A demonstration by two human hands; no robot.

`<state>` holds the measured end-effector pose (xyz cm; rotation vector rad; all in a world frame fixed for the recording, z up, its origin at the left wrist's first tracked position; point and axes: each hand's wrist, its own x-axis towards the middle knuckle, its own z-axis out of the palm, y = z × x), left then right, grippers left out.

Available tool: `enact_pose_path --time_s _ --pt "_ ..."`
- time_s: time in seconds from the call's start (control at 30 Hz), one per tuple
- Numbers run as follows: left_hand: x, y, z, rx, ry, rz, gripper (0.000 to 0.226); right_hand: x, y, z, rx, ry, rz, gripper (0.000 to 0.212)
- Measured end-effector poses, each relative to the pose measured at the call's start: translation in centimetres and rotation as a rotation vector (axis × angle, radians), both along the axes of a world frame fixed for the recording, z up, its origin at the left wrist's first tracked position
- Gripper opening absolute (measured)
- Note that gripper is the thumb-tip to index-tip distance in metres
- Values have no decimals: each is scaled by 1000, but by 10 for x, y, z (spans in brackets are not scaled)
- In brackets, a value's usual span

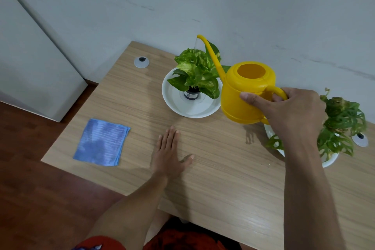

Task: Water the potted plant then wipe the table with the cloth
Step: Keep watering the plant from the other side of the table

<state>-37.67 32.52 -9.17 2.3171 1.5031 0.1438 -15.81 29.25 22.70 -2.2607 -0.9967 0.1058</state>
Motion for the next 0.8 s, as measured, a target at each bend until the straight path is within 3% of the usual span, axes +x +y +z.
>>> enact_pose_path --time_s 0.8 --pt "-1 0 -4 13 44 -9 108 -5 -28 2 -31 -2 58 63"
